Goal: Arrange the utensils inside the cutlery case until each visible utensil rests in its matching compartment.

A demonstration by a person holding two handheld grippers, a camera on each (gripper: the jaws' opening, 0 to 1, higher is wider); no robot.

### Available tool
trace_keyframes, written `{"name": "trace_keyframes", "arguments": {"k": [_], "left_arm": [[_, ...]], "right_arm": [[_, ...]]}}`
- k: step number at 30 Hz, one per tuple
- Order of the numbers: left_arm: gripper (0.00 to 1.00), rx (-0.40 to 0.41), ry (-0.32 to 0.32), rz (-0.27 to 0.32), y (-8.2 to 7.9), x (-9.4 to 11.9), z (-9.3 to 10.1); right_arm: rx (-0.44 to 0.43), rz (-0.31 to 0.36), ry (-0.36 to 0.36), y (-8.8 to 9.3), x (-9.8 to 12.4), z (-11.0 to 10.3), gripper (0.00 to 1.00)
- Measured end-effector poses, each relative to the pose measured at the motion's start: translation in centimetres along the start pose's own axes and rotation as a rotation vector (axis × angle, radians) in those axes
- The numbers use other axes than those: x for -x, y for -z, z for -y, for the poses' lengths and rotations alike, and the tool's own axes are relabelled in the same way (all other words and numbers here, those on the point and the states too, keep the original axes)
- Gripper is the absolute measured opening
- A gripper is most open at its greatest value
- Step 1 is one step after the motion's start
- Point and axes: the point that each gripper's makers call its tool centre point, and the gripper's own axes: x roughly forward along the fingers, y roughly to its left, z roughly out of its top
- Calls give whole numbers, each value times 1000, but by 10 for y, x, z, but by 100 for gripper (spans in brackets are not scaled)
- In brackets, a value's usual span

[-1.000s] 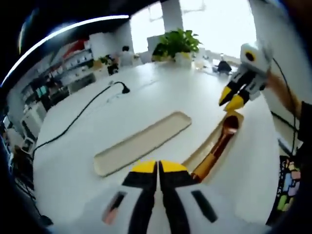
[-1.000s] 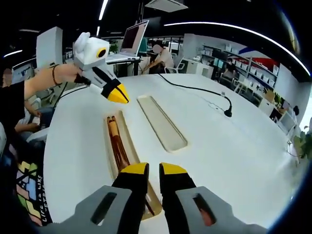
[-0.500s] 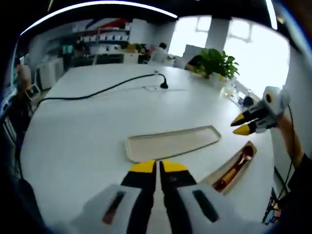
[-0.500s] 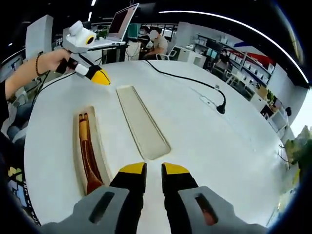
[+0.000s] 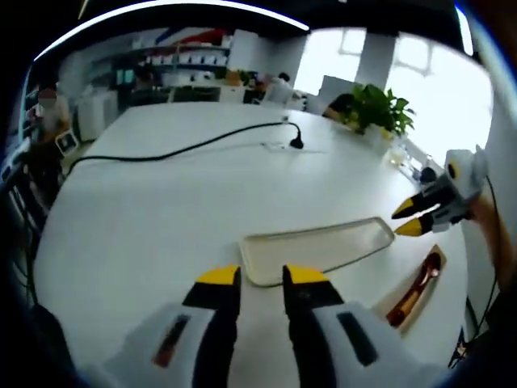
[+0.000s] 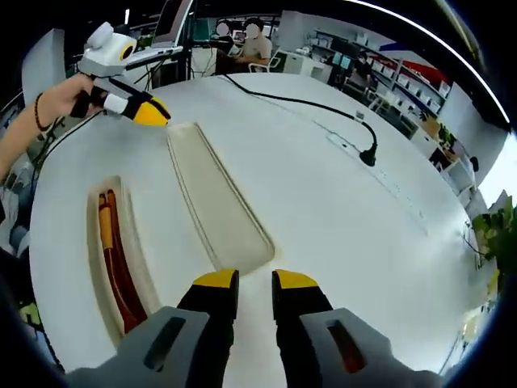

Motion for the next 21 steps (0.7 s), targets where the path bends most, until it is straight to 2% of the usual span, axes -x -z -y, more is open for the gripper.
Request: {"name": "trace_keyframes", "arguments": {"k": [3,7,10,13,17,19,21], "left_arm": [[27,2,-9,-17,2,-3,-4],[30,-15,-32,-49,8,-3,-7],[31,4,-10,-27,3,-2,-4],[33,17,-1,-32,3,-2,-3],[41,-7,-9,-55,8,-6,-2],[43,-10,-7,-69,12,-7,-3],[45,-4,-2,-60,13,-7,-3]], "right_arm": [[-7,-11,19,-3,-3,6,18],[-24,-17,1,-2,-4,1,17],[-30,-39,23,-1,-4,2,17],[-61,-74,26,5,-7,2,17],[-87,-69,15,4,-11,-1,17],[-75,-60,-6,3,-12,-5,12],[-73,-63,-1,4,-12,-5,11]]}}
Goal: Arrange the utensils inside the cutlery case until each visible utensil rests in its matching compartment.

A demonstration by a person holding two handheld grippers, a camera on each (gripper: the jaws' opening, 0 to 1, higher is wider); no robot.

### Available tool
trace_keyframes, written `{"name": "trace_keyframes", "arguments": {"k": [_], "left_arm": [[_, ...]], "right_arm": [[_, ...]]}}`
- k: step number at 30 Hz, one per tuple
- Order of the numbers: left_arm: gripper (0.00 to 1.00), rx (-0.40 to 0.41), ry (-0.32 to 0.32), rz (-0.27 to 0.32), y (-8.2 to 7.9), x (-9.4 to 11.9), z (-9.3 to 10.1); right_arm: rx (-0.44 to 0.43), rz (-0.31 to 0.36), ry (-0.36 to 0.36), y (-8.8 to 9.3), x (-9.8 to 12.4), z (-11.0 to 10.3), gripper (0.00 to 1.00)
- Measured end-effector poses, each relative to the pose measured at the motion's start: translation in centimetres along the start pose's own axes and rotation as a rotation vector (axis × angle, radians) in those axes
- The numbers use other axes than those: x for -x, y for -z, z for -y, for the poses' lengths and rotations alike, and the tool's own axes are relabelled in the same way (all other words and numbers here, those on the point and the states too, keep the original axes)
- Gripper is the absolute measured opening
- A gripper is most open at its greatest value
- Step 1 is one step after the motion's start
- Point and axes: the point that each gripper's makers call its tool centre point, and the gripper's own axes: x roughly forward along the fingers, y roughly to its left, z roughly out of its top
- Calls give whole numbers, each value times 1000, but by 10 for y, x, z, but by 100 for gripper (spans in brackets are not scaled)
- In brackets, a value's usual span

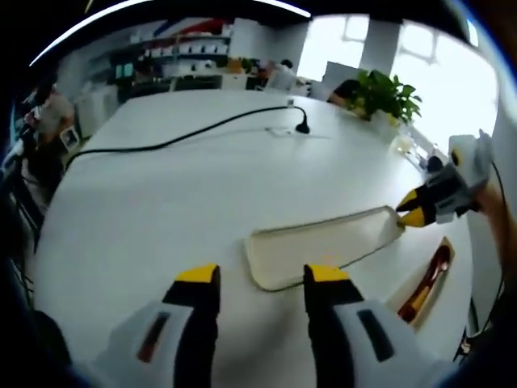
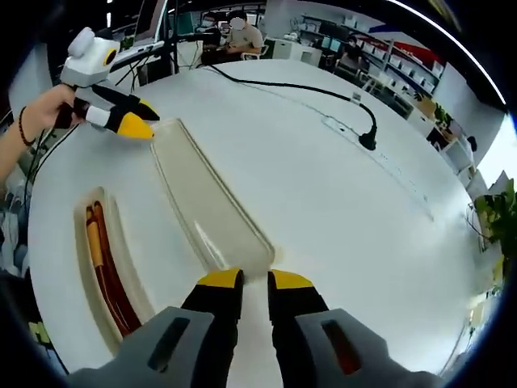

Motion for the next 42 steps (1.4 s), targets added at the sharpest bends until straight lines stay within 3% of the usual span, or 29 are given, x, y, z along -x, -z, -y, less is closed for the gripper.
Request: {"name": "trace_keyframes", "arguments": {"k": [4,6,8,10,13,19,23,28,32,42], "left_arm": [[45,36,26,14,-1,-2,3],[44,39,41,25,-2,-3,6],[44,31,44,23,0,-3,10],[44,21,40,3,2,-1,12],[43,39,45,-41,8,6,13],[43,50,41,-71,15,15,11],[42,59,46,-77,16,19,13],[41,85,37,-71,11,27,13],[42,74,45,-74,11,31,16],[43,101,99,-122,25,46,33]], "right_arm": [[-19,1,17,-1,-1,0,8],[-111,17,42,-1,-1,-3,5],[-94,22,39,0,-1,-5,4],[-144,11,58,1,-1,-5,3],[-157,-1,91,-1,-2,-4,3],[-195,-5,117,-3,-3,0,3],[-238,3,120,-3,-4,1,2],[-422,24,67,-2,-4,1,2],[-493,51,48,0,-4,3,2],[-527,65,79,9,-1,-3,2]]}}
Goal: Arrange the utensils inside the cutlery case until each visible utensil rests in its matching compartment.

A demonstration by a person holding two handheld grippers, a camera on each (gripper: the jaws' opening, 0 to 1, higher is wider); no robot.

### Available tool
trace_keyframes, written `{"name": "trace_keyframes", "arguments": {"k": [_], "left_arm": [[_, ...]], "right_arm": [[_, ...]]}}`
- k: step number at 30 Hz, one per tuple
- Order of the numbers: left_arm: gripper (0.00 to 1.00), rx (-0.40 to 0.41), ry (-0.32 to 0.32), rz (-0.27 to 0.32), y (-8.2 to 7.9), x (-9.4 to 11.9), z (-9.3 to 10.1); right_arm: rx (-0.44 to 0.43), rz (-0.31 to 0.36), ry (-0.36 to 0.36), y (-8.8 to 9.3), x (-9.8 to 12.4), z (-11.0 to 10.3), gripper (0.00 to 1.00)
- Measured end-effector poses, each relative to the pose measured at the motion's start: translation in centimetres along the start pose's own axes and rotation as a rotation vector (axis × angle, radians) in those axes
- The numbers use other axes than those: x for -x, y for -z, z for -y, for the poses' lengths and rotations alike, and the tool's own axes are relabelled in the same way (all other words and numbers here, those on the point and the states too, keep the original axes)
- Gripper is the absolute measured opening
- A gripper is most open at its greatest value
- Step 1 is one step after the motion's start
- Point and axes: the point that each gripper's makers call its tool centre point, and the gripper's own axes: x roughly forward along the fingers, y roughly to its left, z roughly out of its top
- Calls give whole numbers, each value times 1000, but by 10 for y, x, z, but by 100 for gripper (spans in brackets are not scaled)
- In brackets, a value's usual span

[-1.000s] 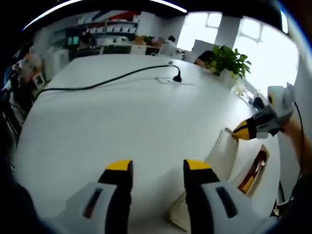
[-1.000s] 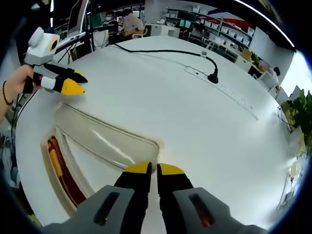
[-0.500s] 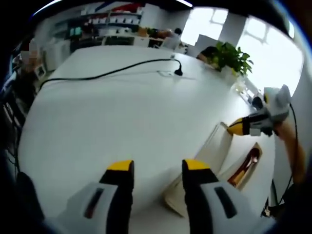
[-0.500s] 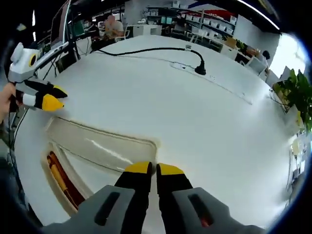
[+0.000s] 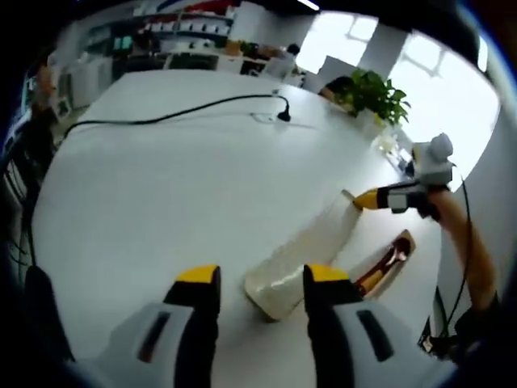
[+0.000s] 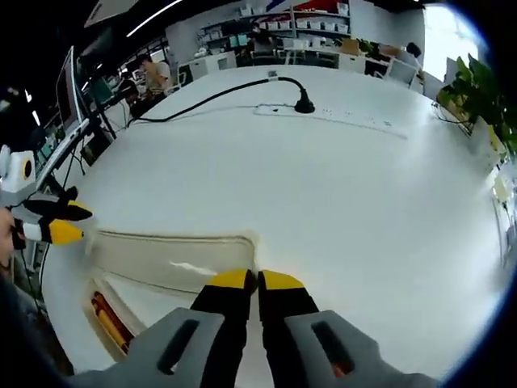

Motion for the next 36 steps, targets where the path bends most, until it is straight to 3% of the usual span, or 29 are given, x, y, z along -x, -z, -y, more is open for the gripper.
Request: {"name": "trace_keyframes", "arguments": {"k": [6,10,14,19,23,28,32,36], "left_arm": [[50,37,-10,-9,9,1,4],[50,81,10,-39,21,1,9],[50,83,11,-40,23,3,11],[46,163,82,-28,26,2,27],[47,176,64,-8,25,0,28],[52,301,131,91,19,1,35],[49,399,180,128,24,4,37],[46,429,203,177,16,10,35]], "right_arm": [[22,1,-9,-4,-2,4,2],[21,6,-12,8,4,-1,2],[24,-2,-5,-3,-1,3,2],[28,-2,-10,-9,-4,4,2],[65,10,-15,-16,-6,6,2],[64,18,-30,-24,-10,9,2],[64,17,-27,-31,-12,10,2],[65,7,-13,-33,-13,9,2]]}}
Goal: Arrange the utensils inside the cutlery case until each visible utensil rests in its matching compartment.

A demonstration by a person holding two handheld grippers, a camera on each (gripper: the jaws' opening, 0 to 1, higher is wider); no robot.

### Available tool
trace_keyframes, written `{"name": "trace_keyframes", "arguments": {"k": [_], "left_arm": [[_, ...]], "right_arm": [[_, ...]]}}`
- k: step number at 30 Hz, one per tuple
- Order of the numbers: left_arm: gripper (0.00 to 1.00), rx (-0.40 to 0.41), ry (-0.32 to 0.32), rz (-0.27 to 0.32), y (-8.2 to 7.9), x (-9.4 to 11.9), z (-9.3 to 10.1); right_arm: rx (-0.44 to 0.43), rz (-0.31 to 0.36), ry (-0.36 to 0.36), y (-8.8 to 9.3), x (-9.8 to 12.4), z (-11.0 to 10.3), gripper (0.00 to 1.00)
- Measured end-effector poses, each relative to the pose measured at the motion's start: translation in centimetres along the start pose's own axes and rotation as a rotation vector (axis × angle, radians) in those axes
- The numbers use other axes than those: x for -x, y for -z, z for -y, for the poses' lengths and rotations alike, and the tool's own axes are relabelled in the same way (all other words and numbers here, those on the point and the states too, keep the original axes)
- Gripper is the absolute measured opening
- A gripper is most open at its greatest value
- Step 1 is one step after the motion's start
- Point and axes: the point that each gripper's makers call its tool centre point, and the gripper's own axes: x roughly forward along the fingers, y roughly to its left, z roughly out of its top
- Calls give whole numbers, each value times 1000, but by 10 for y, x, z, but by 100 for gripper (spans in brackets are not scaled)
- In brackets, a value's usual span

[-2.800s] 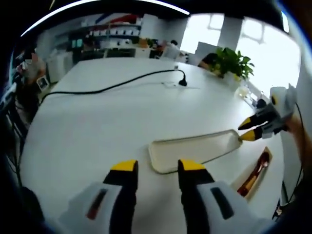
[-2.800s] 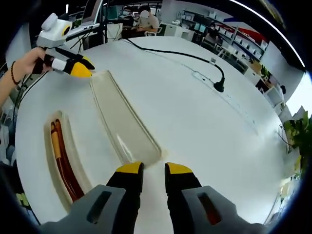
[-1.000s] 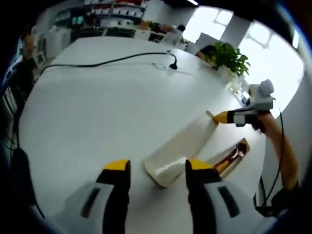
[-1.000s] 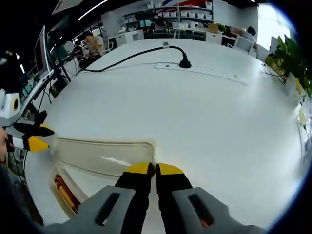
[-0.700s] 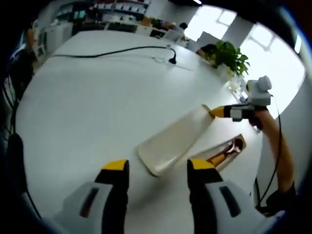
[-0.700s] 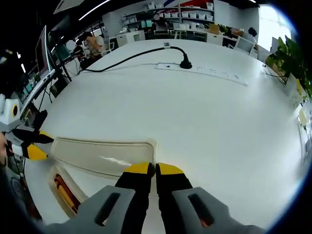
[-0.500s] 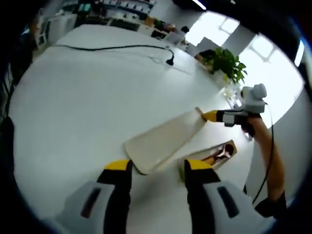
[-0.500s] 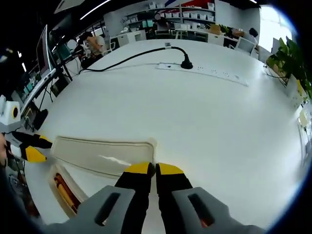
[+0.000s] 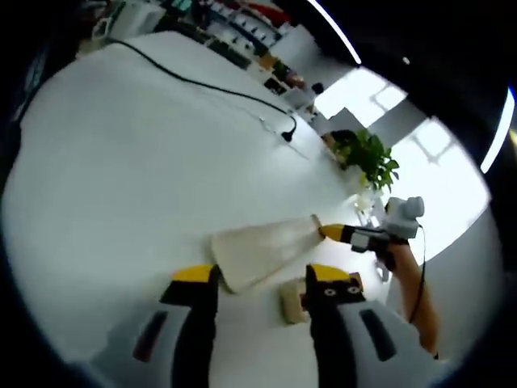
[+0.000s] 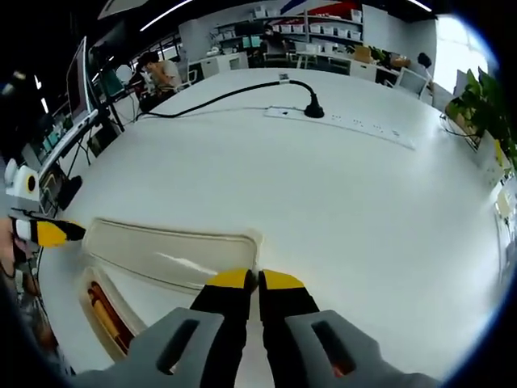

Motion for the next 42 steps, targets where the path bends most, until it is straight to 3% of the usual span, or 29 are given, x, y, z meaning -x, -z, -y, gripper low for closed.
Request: {"name": "trace_keyframes", "arguments": {"k": [2,4,7,11,20,23,27,30,33,36,38,40,42], "left_arm": [[45,7,16,58,-11,2,4],[41,15,62,69,-16,5,15],[38,33,66,74,-23,6,15],[16,39,71,77,-29,1,13],[14,49,135,41,-27,-15,31],[16,-3,76,54,-30,-16,26],[15,37,83,55,-29,-15,28],[12,-6,131,110,-35,-15,32],[8,76,183,140,-36,-13,38],[5,4,160,130,-30,-15,34],[5,-3,171,129,-27,-15,38],[4,-15,199,126,-26,-15,45],[4,-78,188,127,-25,-16,48]], "right_arm": [[13,-7,7,0,0,0,2],[23,-10,11,0,0,0,3],[17,-5,-6,4,3,0,3],[11,1,-20,6,4,-3,3],[23,7,-44,7,5,-3,3],[30,14,-52,14,8,-7,3],[42,13,-59,15,8,-8,3],[66,27,-70,15,9,-8,4],[54,47,-89,17,10,-7,4],[92,77,-114,12,13,-6,5],[125,79,-125,14,14,-4,5],[189,45,-103,16,16,4,9],[243,26,-61,16,20,14,13]]}}
